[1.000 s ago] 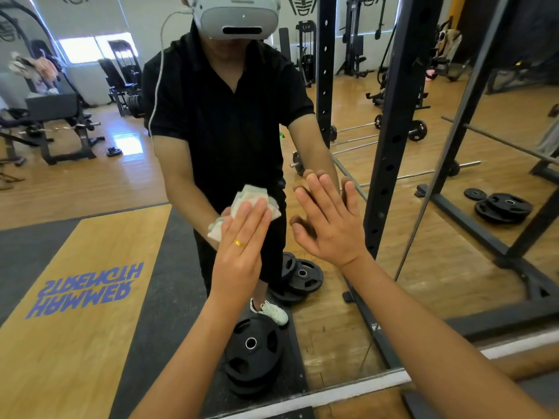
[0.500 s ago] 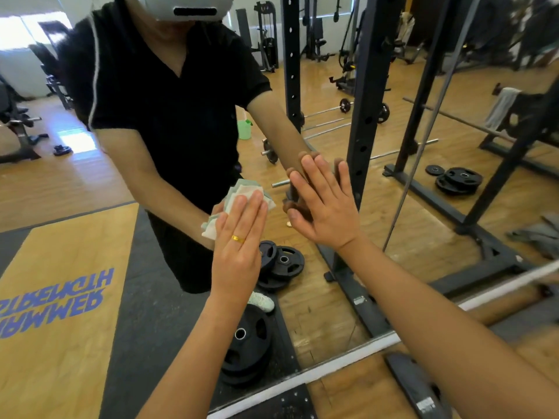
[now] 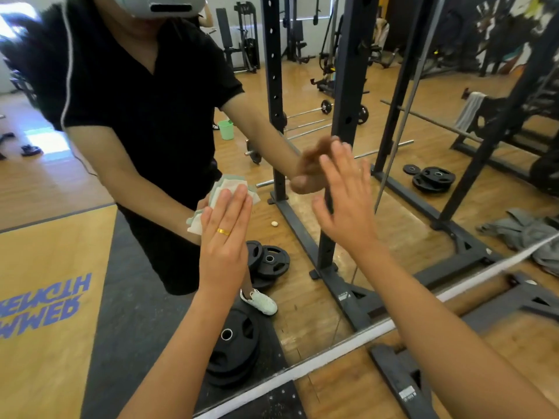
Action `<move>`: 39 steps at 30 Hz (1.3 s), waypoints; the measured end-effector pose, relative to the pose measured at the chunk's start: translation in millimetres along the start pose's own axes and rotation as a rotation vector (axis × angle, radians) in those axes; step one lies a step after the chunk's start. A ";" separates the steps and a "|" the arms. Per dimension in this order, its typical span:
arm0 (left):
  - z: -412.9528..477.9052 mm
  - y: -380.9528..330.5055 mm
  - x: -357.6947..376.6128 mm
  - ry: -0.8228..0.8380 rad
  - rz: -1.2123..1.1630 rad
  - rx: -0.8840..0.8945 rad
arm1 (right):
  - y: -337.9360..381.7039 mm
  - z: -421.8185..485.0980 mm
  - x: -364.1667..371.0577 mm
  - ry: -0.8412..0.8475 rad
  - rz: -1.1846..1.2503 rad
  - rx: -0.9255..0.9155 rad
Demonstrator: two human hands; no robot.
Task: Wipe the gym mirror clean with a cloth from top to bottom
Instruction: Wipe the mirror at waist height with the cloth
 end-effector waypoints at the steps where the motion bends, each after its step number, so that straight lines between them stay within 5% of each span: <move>1: -1.2 -0.7 -0.2 0.004 0.008 -0.006 | -11.1 1.3 -2.9 -0.012 -0.004 0.018; 15: -5.6 -53.2 46.6 -0.132 -0.038 -0.335 | -73.8 14.6 41.6 -0.207 -0.032 -0.108; 24: 52.8 -77.8 72.5 -0.090 0.001 -0.204 | -79.3 10.6 48.7 -0.250 -0.002 -0.145; 29: 28.5 -69.8 80.6 0.068 0.250 0.049 | -79.5 9.0 48.0 -0.254 0.010 -0.150; 34: 1.9 -66.7 72.8 0.158 0.270 0.049 | -79.5 9.4 46.3 -0.254 0.018 -0.148; 39: 46.4 -62.0 55.5 0.018 0.104 -0.038 | -80.1 9.2 46.3 -0.253 0.013 -0.147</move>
Point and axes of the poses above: each hand's wrist, its own z-axis towards the middle knuckle, its own x-axis out of the palm, y = z × x, the point moved 1 cm from there along z, towards the middle knuckle, and after that the axes turned 4 degrees about y, right-handed, at the moved point
